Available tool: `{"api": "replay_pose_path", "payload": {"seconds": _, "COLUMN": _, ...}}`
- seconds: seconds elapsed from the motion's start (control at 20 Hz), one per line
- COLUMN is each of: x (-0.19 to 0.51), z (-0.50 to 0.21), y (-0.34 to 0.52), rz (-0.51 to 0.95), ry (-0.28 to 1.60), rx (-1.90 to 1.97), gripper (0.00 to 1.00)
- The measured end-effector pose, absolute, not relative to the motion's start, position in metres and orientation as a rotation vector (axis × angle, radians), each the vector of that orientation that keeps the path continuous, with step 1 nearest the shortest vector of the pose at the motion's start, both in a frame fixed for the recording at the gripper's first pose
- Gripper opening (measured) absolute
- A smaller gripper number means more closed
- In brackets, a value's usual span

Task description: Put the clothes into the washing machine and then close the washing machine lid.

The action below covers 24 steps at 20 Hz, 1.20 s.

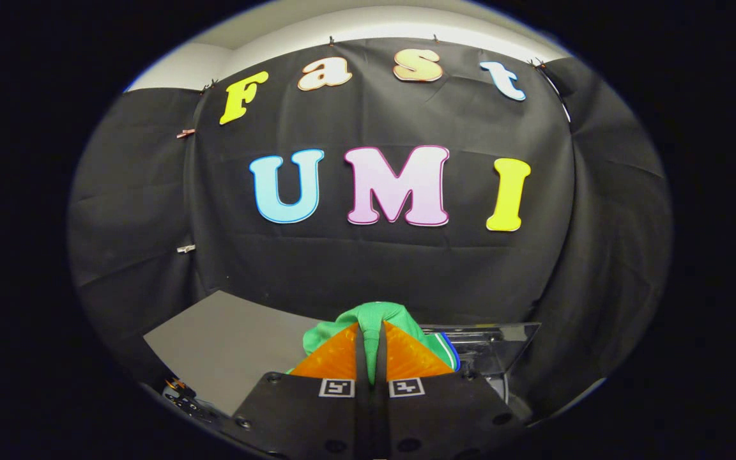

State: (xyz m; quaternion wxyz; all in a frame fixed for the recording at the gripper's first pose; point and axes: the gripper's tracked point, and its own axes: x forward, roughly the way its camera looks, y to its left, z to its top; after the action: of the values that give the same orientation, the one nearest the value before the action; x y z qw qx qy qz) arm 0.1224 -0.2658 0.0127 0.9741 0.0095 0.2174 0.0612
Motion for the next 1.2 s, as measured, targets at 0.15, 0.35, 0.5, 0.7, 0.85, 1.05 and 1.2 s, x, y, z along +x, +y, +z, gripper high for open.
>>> {"api": "replay_pose_path", "payload": {"seconds": 0.15, "x": 0.128, "z": 0.004, "y": -0.289, "rz": 0.117, "ry": 0.453, "rx": 0.028, "gripper": 0.05}}
{"api": "replay_pose_path", "payload": {"seconds": 0.35, "x": 0.139, "z": -0.017, "y": -0.313, "rz": 0.124, "ry": 0.465, "rx": 0.001, "gripper": 0.05}}
{"api": "replay_pose_path", "payload": {"seconds": 0.5, "x": 0.145, "z": -0.041, "y": -0.332, "rz": 0.126, "ry": 0.490, "rx": 0.003, "gripper": 0.05}}
{"api": "replay_pose_path", "payload": {"seconds": 0.7, "x": 0.149, "z": -0.089, "y": -0.352, "rz": 0.143, "ry": 0.561, "rx": 0.022, "gripper": 0.05}}
{"api": "replay_pose_path", "payload": {"seconds": 0.85, "x": 0.146, "z": -0.128, "y": -0.359, "rz": 0.173, "ry": 0.615, "rx": 0.013, "gripper": 0.05}}
{"api": "replay_pose_path", "payload": {"seconds": 1.05, "x": 0.142, "z": -0.176, "y": -0.366, "rz": 0.180, "ry": 0.675, "rx": -0.009, "gripper": 0.05}}
{"api": "replay_pose_path", "payload": {"seconds": 1.2, "x": 0.136, "z": -0.208, "y": -0.373, "rz": 0.162, "ry": 0.721, "rx": -0.015, "gripper": 0.05}}
